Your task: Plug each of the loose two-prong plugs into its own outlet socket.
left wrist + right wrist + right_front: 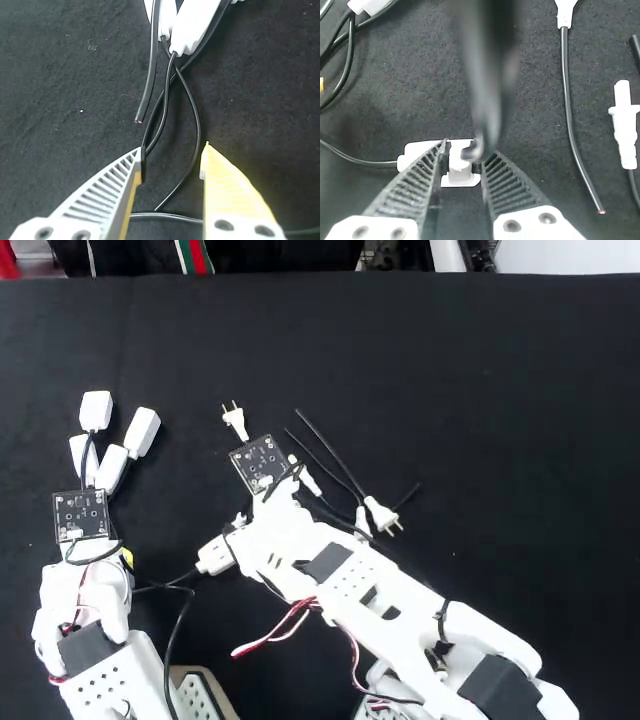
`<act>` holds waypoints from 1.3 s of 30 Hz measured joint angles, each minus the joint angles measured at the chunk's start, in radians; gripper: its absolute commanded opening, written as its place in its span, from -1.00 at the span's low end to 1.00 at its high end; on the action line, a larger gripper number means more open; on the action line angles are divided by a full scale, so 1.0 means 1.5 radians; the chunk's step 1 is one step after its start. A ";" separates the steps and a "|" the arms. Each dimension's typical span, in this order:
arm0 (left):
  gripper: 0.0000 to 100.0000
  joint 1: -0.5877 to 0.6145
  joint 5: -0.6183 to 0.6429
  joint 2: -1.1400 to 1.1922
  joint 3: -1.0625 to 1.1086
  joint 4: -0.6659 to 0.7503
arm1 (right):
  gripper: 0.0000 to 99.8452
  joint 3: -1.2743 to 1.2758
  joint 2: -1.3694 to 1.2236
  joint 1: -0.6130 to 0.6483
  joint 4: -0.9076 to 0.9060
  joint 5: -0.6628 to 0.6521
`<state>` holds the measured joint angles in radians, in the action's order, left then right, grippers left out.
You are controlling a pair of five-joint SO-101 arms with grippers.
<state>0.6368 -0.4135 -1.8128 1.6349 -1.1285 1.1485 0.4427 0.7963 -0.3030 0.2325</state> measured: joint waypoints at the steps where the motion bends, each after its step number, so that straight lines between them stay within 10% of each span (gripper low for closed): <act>1: -0.62 0.000 0.000 0.000 0.000 0.000 | -0.98 0.000 0.000 -0.002 0.000 0.000; 39: -0.62 0.000 0.000 0.000 0.000 0.000 | -0.98 -0.076 -0.094 0.018 -0.066 0.114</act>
<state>0.6368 -0.4135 -1.8128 1.6349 -1.1285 1.0349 0.3015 0.8239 -0.4028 0.4028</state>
